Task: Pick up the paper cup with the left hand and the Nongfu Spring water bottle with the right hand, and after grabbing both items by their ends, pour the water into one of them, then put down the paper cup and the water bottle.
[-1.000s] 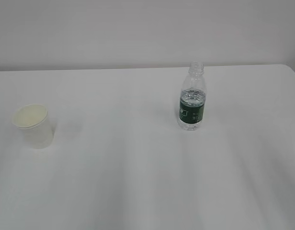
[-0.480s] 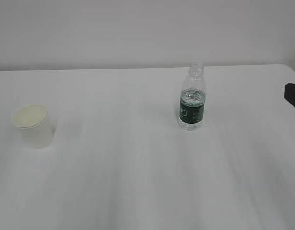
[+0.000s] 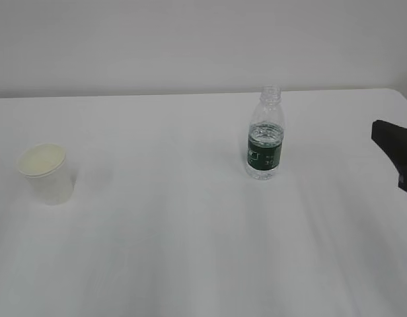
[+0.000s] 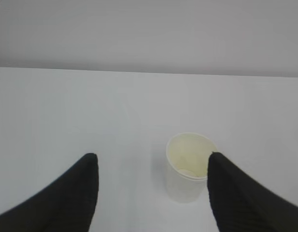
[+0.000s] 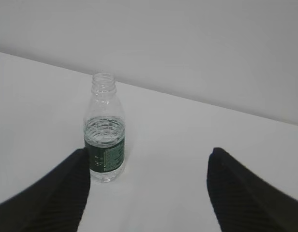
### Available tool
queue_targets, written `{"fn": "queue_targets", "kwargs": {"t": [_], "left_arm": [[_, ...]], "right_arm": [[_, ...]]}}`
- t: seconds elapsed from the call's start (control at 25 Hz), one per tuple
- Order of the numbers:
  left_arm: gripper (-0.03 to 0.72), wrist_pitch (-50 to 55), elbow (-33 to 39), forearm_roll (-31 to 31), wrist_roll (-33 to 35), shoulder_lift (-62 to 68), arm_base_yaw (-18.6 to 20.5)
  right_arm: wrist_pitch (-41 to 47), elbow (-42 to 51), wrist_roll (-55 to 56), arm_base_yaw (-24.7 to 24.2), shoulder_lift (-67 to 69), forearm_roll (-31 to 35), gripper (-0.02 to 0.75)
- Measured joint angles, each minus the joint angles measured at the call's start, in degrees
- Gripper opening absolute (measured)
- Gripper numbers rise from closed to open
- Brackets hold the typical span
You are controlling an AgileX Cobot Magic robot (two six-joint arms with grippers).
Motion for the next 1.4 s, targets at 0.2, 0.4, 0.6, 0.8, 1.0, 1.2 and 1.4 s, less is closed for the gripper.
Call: {"fn": "queue_targets", "kwargs": {"t": [0.2,0.4,0.6,0.8,1.0,1.2,1.4], "left_arm": [[0.505,-2.9,0.0,0.0,0.0,3.7,0.0],[0.503,-7.2,0.0,0.0,0.0,10.6,0.0],[0.503,-12.7,0.0,-0.7,0.0,18.0,-0.1],[0.503,-19.2,0.0,-1.3,0.0,24.4,-1.7],[0.494,-28.7,3.4,-3.4,0.0,31.4,-5.3],[0.482,-42.5,13.9,-6.0,-0.2,36.7,-11.8],[0.482,-50.8,19.9,-5.9,-0.7,37.5,-16.4]], "right_arm": [[-5.9,1.8,5.8,0.0,3.7,-5.5,0.573],[-9.4,2.9,7.1,0.0,8.2,-7.1,0.573],[-13.9,4.3,7.7,0.0,12.0,-7.3,0.573],[-19.4,6.8,7.7,0.0,15.1,-7.3,0.573],[-23.6,8.2,7.8,0.0,18.1,-7.3,0.573],[-27.2,9.4,7.8,0.0,19.2,-7.3,0.573],[-30.6,11.4,7.8,0.0,20.6,-7.3,0.573]]}}
